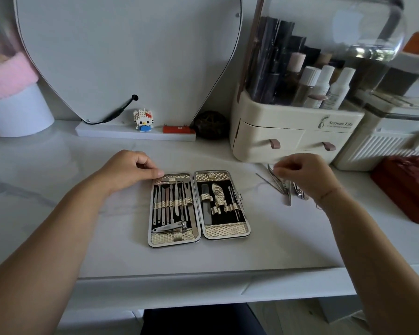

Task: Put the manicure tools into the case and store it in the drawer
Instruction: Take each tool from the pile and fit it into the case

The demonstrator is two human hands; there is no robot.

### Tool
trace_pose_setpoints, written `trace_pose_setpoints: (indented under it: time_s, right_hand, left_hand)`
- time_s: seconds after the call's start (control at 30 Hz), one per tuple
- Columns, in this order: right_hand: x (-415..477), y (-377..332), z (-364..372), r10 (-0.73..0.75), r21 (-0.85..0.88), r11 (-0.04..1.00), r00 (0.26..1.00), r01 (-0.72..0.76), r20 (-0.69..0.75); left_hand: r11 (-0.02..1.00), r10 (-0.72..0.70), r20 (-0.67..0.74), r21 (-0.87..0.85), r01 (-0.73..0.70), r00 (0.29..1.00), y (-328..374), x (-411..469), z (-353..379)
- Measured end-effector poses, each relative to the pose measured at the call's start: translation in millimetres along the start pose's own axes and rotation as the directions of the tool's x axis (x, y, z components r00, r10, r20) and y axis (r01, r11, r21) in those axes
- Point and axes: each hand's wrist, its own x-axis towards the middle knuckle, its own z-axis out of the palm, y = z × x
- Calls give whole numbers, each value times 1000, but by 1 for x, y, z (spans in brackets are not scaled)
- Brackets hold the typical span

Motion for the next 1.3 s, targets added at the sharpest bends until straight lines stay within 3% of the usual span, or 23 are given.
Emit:
trace_pose_setpoints:
  time_s: [0.07, 0.23, 0.43, 0.73, 0.83, 0.93, 1.07, 1.13, 1.3]
  right_hand:
    - [4, 6, -1, 59, -65, 996, 998, -59, 2]
    - [11, 1, 16, 1, -300, 954, 998, 16, 56]
    - [18, -3, 19, 54, -474, 880, 989, 17, 137]
    - [15, -11, 13, 120, -529, 843, 924, 98, 363]
    - [15, -11, 9, 84, -397, 914, 918, 84, 387]
    - [10, -17, 4, 3, 18, 1000, 933, -10, 360]
    - [-2, -32, 14, -84, 475, 860, 866, -187, 493]
    - [-3, -33, 24, -86, 545, 810, 876, -216, 475]
    - [-1, -30, 47, -80, 546, 813, 889, -203, 450]
  left_hand:
    - [1000, 4, -2, 0, -4, 1000, 1, -1, 0]
    - [1000, 8, -3, -2, -8, 1000, 2, -3, 0]
    - [1000, 8, 3, -4, -8, 1000, 2, -2, -1]
    - [1000, -1, 4, -18, 1, 1000, 4, -3, 0]
    - [1000, -1, 4, -16, 1, 1000, 4, -3, -1]
    - [1000, -4, 7, -13, 4, 1000, 4, -2, -1]
    - [1000, -3, 2, -9, 3, 1000, 3, -2, -1]
    - [1000, -2, -3, 0, 2, 1000, 1, -2, -1]
    - [1000, -2, 3, 7, 2, 1000, 1, -1, -2]
